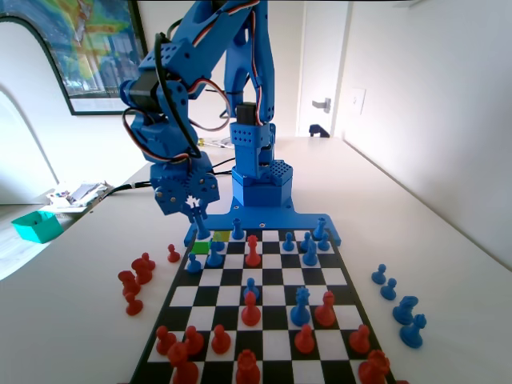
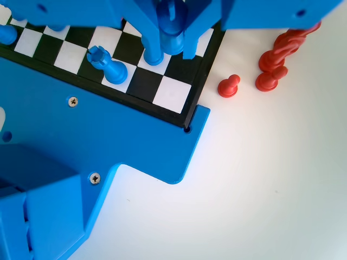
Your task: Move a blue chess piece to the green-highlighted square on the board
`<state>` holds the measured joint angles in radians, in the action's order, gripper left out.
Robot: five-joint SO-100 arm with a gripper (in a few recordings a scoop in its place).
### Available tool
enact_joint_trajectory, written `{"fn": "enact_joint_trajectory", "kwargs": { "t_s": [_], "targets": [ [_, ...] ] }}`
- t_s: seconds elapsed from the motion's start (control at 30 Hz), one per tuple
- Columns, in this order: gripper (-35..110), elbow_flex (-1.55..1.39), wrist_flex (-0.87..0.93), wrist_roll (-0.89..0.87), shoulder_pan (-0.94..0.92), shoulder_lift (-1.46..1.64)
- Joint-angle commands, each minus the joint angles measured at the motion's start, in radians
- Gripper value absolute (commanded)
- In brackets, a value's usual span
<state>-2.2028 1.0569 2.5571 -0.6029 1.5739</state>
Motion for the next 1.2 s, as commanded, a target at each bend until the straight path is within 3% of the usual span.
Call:
{"fn": "enact_joint_trajectory", "kwargs": {
  "t_s": [0.0, 0.4, 1.17],
  "targets": [
    [1, 0.035, 0.021, 0.011, -0.028, 0.037],
    [1, 0.229, 0.175, -0.051, -0.026, -0.092],
    [1, 0.281, 0.187, -0.264, 0.003, -0.178]
  ]
}}
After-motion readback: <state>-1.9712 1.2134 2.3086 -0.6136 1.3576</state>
